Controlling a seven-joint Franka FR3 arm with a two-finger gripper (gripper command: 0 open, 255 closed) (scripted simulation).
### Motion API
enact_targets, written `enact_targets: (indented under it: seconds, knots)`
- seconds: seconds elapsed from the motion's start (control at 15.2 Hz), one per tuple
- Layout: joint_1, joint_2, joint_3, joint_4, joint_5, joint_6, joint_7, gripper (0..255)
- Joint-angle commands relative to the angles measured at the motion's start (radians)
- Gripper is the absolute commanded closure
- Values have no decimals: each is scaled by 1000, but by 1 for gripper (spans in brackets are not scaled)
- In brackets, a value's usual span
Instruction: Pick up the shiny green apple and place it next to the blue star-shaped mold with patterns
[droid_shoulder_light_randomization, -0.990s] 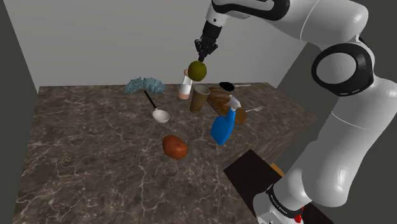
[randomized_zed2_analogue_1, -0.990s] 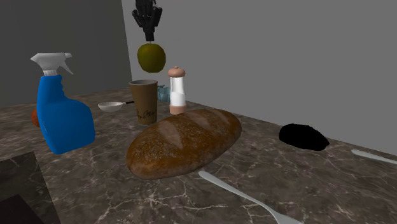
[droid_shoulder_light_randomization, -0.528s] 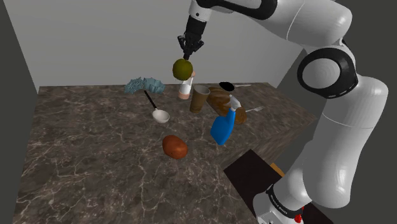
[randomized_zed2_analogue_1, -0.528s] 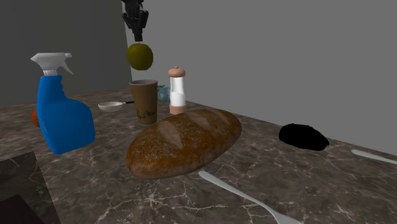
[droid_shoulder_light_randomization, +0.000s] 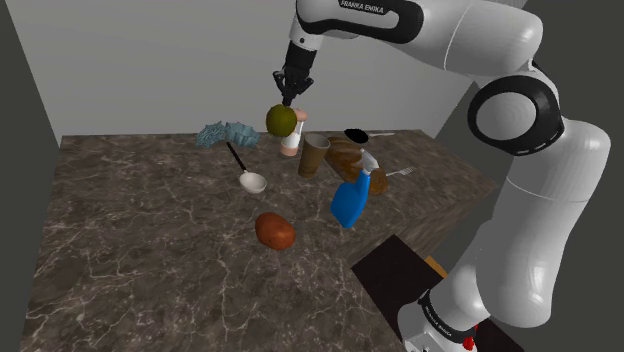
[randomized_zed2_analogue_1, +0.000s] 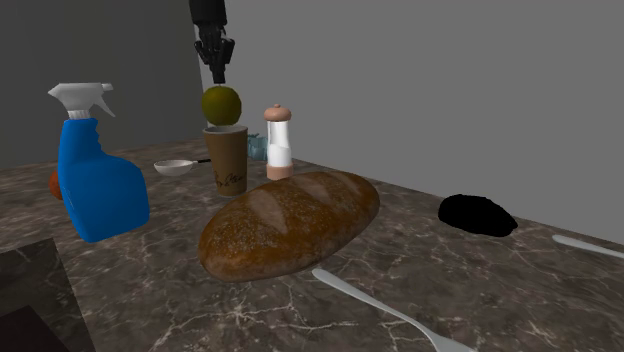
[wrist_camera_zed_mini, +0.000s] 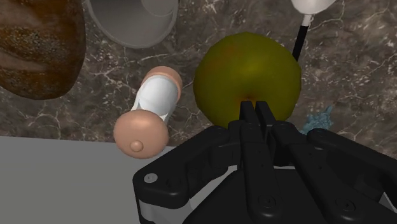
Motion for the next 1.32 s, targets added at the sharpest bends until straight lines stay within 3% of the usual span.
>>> enact_targets:
  seconds: [0.0,1.25]
  knots:
    - [2,-9,0,-41,-1,32,-1,255]
    - [8,17,6,-259,9,276,-10,255]
